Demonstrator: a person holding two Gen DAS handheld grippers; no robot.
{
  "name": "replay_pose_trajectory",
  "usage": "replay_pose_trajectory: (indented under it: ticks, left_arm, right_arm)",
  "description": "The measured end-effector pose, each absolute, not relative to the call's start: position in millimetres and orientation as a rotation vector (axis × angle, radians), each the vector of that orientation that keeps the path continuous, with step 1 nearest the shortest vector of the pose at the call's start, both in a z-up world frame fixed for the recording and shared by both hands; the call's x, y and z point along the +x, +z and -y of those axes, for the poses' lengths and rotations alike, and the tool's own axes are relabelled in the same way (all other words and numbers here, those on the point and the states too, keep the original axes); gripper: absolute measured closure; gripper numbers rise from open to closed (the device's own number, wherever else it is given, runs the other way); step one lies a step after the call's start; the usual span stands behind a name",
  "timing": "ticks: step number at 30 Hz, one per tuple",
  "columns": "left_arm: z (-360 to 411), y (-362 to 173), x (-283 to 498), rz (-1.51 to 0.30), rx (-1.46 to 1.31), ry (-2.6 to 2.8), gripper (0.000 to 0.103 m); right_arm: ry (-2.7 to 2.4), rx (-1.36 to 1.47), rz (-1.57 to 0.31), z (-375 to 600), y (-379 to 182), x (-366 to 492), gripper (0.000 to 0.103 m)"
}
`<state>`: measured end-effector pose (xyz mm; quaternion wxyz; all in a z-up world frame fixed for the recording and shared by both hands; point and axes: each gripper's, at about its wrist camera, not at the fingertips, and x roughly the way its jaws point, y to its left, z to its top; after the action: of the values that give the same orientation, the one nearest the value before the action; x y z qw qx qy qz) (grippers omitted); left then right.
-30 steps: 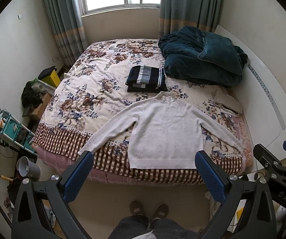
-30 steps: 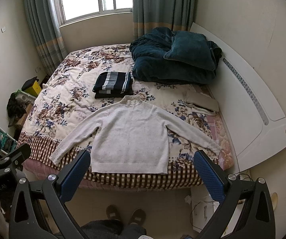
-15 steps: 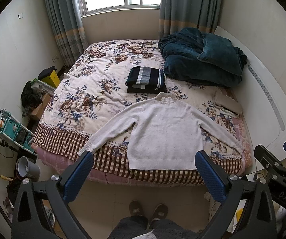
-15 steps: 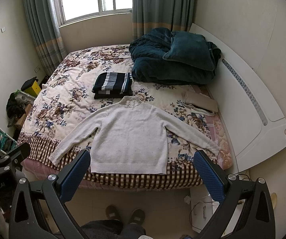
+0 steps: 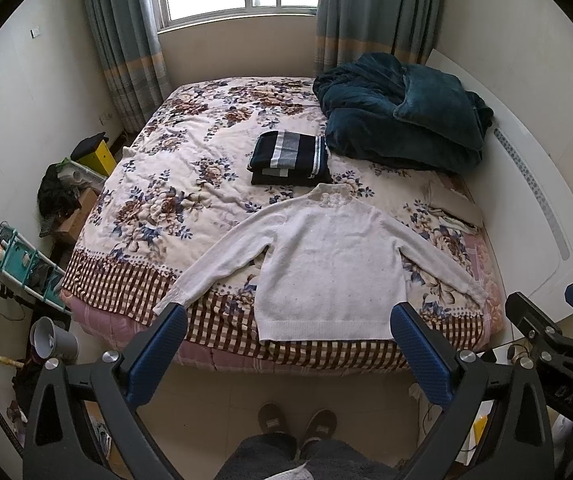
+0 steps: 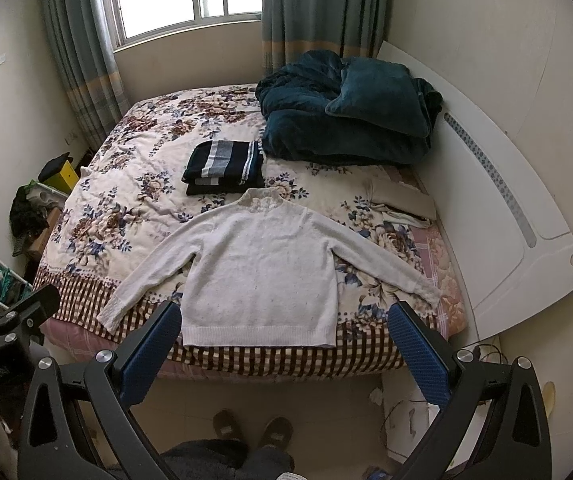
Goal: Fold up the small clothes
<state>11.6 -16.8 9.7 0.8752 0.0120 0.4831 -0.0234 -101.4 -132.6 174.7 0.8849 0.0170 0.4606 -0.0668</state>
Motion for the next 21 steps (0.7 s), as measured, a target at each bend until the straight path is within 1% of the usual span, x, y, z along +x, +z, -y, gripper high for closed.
replay_pose_trajectory:
  ticks: [2,5,9,11,15,21]
  left_arm:
    - [15.9,8.0,17.8,-0.998,0.032,-0.045,0.0]
    - [11.5,-3.6,37.1,-0.966,0.059,-0.032,0.0]
    - [12.1,-35.1,75.7,-0.932,0.098,-0.017,0.0]
    - [17.0,-54.4,97.3,-0.945,0.112,-0.018,0.0]
    - [32.3,-100.8,139.2,-0.991,0.147,-0.02,0.0]
    - [79.6,-186.4,199.0,-1.103,0.201,-0.004,0.0]
  right_arm:
    - [-0.154,0.048,-0.966,136.6,169.8,-97.4,0.0]
    - [-0.216,0.07,-0.98,135.7,146.0,-81.8,0.0]
    - [-0.329,0.135,-0.979,161.4,105.3,-56.0,0.0]
    - [-0.388,0.184,-0.995,183.0,80.9,-40.8,0.0]
    - [-0.489,0.337,-1.04,249.1,18.4,-10.2,0.0]
    - [-0.67,0.553,-1.116,377.3,-110.9,30.0,0.0]
